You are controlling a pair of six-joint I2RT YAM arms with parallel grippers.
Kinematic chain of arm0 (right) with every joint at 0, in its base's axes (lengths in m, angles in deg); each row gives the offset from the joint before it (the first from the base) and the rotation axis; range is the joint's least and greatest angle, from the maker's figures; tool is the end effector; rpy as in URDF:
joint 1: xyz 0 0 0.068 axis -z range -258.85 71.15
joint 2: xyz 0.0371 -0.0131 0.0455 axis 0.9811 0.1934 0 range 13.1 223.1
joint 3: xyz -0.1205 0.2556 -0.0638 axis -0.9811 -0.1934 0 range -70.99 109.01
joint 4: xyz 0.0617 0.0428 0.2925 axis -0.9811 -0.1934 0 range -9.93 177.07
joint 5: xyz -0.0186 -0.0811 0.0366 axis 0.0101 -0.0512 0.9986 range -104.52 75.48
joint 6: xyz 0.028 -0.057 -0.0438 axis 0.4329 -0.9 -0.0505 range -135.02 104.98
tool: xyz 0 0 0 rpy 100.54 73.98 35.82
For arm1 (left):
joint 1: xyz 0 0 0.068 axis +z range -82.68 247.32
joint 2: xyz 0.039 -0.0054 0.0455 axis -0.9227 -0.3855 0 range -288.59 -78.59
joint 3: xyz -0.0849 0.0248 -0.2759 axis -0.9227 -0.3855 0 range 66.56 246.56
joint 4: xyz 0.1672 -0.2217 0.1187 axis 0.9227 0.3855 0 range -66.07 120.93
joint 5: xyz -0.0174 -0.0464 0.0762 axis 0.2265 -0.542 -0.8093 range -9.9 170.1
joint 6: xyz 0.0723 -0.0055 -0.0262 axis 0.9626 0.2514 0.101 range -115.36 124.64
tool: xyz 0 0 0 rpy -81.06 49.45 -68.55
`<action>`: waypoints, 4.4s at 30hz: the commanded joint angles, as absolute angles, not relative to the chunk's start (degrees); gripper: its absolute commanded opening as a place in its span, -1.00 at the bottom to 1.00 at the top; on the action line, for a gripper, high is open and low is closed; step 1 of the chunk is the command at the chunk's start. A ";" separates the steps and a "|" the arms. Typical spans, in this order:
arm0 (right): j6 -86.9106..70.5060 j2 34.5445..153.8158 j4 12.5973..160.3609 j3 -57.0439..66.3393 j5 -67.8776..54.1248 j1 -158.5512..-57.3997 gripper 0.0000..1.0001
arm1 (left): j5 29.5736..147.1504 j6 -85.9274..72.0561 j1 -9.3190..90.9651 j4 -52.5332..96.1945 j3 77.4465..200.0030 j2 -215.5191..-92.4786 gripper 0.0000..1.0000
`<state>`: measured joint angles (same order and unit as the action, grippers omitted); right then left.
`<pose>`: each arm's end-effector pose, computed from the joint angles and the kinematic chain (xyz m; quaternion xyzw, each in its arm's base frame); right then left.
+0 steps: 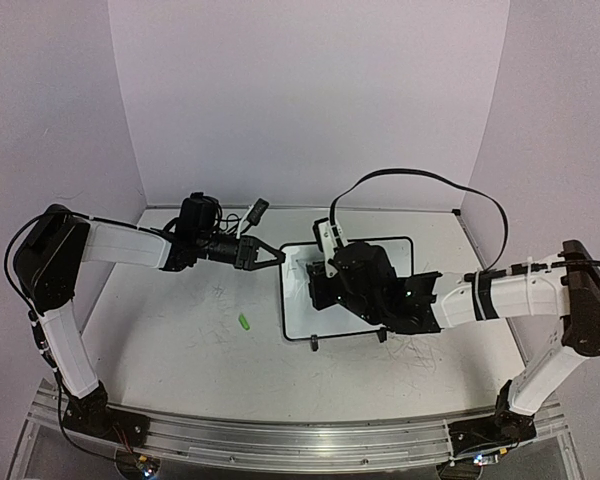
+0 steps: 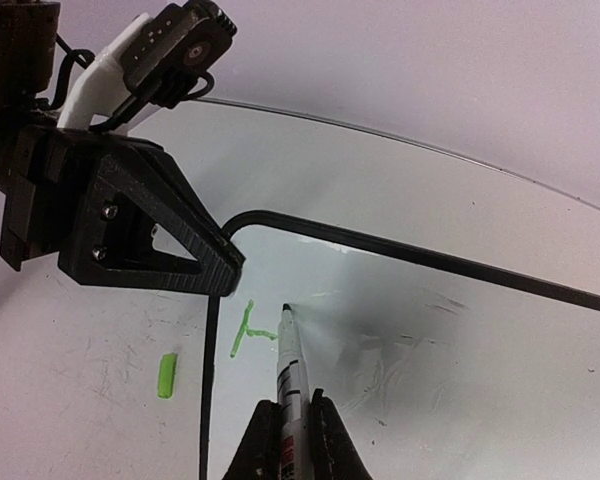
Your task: Write a sentence on the whiteboard
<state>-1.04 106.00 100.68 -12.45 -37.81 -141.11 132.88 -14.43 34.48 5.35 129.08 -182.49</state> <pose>0.2237 0.3696 0.2340 -0.2250 0.7824 0.2127 0.5404 0.3480 -0.2868 0.1974 0.3337 0.7112 -0.5498 0.2837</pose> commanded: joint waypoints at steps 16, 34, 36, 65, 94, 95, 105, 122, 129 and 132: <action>1.60 106.40 99.07 -12.04 -38.48 -140.72 -1.00 | 135.10 -15.40 33.84 4.51 128.97 -179.89 -1.00; 3.15 105.47 98.42 -13.68 -37.87 -141.22 -1.00 | 135.03 -15.40 33.84 4.49 129.05 -179.93 -1.00; 3.25 105.39 98.33 -13.81 -37.98 -141.32 -1.00 | 135.03 -15.40 33.83 4.51 129.10 -179.93 -1.00; 4.85 105.47 97.71 -14.37 -38.14 -142.80 -1.00 | 135.15 -15.48 33.75 4.51 129.06 -179.72 -1.00; 4.08 102.75 102.81 -16.28 -38.10 -141.33 -1.00 | 135.03 -15.40 33.75 4.51 128.77 -179.57 -1.00; 4.06 102.89 102.81 -16.12 -38.22 -141.27 -1.00 | 134.98 -15.40 33.75 4.51 128.74 -179.61 -1.00; 3.94 103.36 102.81 -15.95 -38.64 -140.85 -1.00 | 135.03 -15.31 33.75 4.51 128.73 -179.56 -1.00; 3.62 105.30 101.57 -14.50 -37.85 -140.81 -1.00 | 135.11 -15.31 33.75 4.51 128.73 -179.23 -1.00; 3.70 105.67 100.91 -14.11 -37.01 -140.81 -1.00 | 135.07 -15.31 33.75 4.51 128.72 -179.31 -1.00; 3.99 105.47 100.52 -14.36 -36.65 -140.81 -1.00 | 135.06 -15.31 33.73 4.51 128.84 -179.40 -1.00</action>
